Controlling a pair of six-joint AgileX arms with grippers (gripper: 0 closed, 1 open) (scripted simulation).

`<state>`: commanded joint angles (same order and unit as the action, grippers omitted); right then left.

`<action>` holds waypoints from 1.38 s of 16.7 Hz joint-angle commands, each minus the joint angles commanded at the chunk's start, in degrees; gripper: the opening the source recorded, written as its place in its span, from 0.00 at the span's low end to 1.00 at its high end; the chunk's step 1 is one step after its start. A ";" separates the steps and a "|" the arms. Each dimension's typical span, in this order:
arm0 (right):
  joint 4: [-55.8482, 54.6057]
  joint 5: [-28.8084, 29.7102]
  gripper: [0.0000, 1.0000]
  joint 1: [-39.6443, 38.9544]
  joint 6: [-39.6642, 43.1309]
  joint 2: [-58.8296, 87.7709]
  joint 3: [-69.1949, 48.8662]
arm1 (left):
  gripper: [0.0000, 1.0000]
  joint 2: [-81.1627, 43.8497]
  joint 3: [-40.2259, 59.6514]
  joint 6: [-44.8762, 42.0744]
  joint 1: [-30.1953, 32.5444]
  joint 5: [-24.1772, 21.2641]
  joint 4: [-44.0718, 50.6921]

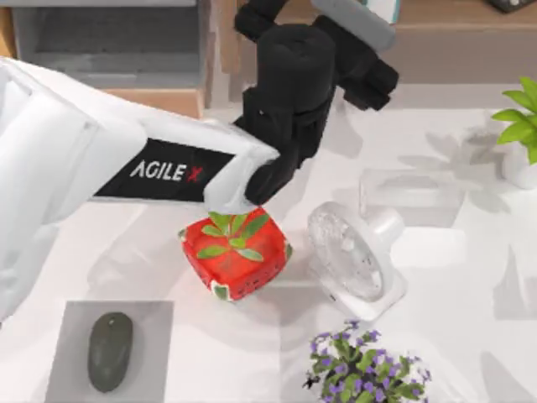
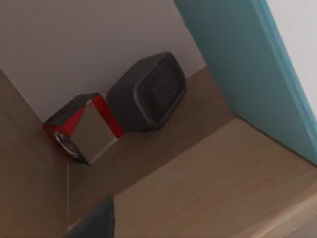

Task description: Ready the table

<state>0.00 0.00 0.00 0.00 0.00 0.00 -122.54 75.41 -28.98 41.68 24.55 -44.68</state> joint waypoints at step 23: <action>0.00 0.00 1.00 0.00 0.00 0.00 0.00 | 1.00 -23.77 47.22 28.35 5.33 19.78 19.40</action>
<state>0.00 0.00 0.00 0.00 0.00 0.00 -146.31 122.63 -0.63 47.01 44.34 -25.29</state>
